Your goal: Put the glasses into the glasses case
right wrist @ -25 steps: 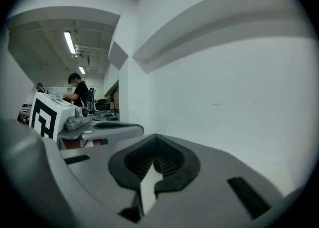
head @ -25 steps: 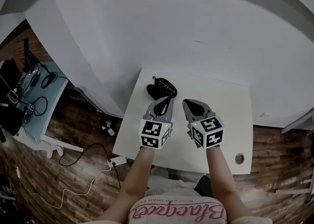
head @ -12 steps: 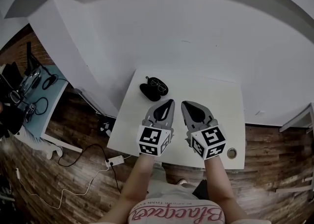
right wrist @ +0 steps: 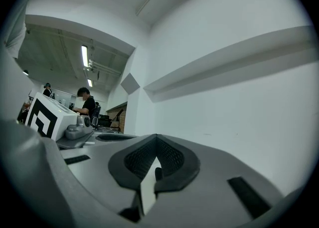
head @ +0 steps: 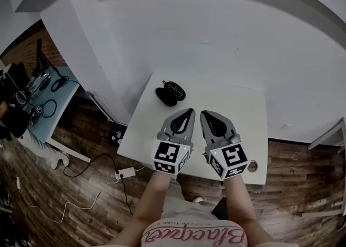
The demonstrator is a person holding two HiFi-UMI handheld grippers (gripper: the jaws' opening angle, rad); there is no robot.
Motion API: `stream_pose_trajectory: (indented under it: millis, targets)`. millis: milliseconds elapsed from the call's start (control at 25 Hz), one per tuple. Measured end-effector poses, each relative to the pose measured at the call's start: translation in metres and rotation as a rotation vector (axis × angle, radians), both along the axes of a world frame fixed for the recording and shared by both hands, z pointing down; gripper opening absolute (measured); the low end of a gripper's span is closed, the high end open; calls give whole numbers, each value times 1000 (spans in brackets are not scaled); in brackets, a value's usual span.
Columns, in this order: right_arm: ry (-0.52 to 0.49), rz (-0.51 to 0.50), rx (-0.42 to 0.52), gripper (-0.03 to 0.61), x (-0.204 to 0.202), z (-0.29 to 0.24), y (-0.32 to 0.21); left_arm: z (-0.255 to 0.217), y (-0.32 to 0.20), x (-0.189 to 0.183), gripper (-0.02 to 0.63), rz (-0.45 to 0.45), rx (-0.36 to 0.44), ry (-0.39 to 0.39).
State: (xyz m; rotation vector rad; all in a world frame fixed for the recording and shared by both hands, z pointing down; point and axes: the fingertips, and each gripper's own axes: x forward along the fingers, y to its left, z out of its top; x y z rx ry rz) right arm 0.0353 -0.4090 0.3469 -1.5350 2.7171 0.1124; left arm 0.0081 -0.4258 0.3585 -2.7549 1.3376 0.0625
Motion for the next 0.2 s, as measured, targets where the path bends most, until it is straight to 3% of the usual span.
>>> stream_pose_trajectory:
  millis: [200]
  targets:
    - [-1,-50,-7,9,-8,0,14,-5,12,-8,5,-33,9,4]
